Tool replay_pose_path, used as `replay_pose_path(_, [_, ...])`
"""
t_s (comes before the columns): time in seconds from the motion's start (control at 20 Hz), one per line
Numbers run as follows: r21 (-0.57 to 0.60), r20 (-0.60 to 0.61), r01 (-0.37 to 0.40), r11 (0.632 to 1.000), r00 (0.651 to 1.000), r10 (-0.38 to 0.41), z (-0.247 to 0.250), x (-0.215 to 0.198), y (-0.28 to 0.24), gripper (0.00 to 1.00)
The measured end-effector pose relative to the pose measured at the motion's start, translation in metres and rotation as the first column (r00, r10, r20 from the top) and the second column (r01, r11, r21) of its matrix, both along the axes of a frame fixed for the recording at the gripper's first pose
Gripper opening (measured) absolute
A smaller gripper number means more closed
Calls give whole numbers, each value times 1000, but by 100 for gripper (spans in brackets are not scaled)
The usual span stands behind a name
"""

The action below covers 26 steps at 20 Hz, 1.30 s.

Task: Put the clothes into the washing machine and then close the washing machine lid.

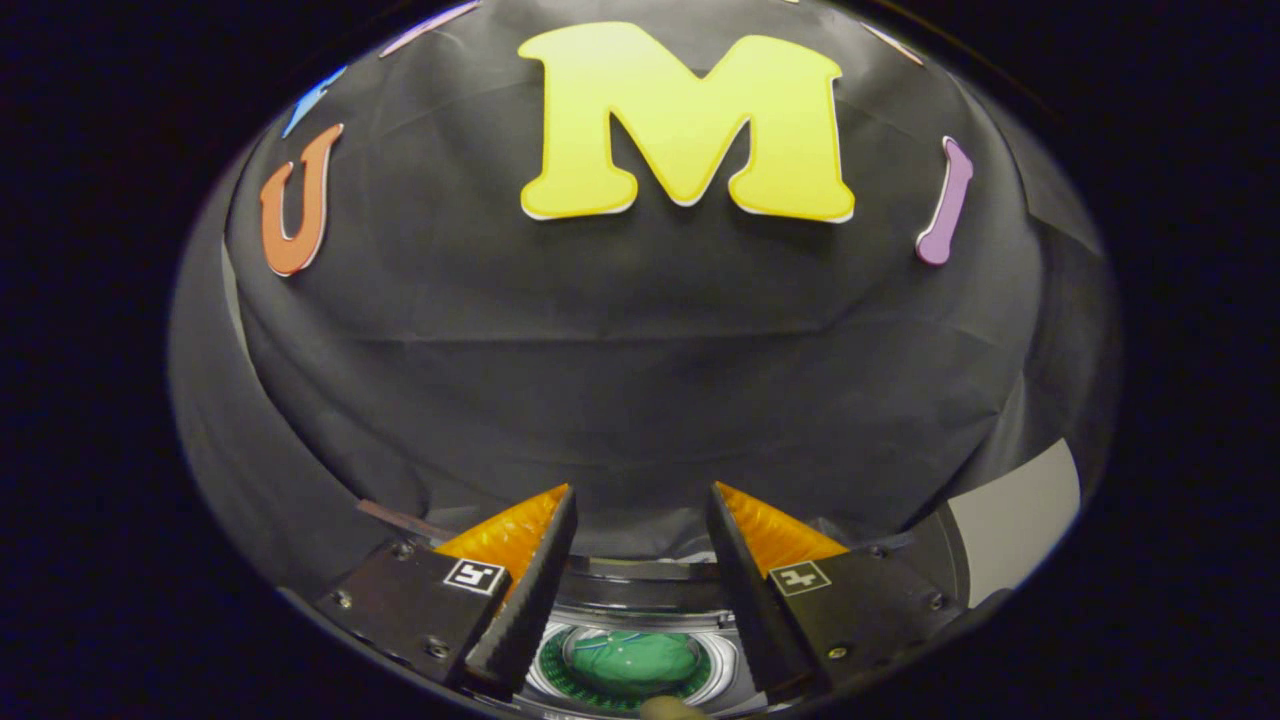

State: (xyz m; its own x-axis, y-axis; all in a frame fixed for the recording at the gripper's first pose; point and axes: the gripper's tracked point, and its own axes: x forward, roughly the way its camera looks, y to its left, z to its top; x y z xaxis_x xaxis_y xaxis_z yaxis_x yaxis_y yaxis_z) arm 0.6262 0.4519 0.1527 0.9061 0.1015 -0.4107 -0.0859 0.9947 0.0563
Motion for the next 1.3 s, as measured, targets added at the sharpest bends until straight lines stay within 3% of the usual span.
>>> replay_pose_path(0.35, [36,-44,50,998,998,-48,-16,-2,1,83])
replay_pose_path(1.3, [34,23,24,999,999,-25,-35,-71,-2,83])
